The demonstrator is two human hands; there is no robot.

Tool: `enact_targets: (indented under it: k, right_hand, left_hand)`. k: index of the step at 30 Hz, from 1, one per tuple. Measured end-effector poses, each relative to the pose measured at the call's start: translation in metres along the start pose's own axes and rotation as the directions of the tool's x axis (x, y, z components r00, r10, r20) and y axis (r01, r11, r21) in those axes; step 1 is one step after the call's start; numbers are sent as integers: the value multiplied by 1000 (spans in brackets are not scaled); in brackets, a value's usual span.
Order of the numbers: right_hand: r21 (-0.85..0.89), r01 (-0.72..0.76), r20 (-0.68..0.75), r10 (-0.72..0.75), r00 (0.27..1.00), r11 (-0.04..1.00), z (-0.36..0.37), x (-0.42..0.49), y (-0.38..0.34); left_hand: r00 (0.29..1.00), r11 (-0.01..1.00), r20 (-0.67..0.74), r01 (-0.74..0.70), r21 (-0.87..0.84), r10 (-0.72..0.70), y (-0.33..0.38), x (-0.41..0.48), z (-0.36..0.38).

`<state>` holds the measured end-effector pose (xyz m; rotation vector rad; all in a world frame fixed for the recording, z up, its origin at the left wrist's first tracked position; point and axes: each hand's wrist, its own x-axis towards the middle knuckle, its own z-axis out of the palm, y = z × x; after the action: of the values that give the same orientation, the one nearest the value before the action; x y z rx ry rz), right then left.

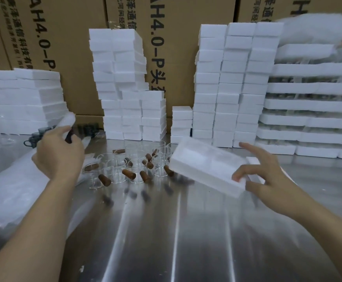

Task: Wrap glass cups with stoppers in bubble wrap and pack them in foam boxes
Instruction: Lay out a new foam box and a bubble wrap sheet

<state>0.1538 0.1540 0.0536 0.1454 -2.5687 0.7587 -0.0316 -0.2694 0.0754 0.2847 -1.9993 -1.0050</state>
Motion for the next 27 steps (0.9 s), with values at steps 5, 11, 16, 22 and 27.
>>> enact_targets:
  k: [5,11,16,22,27]
  right_hand:
    - [-42,-92,295,100,950,995,10,-4,10]
    - [4,-124,251,119,961,992,15,-2,14]
    - [16,-132,99,129,987,991,13,-3,14]
    - [65,-182,-14,184,983,981,15,-2,18]
    - [79,-196,-4,197,980,977,19,-1,22]
  left_hand:
    - [989,997,132,66,30,-69,1,2,0]
    - [999,999,29,28,-29,-27,-3,-2,7]
    - [966,888,-149,-252,-384,209,33,-16,9]
    - [813,739,175,-386,-551,555,89,-86,18]
    - [440,575,372,-596,-560,817,104,-154,26]
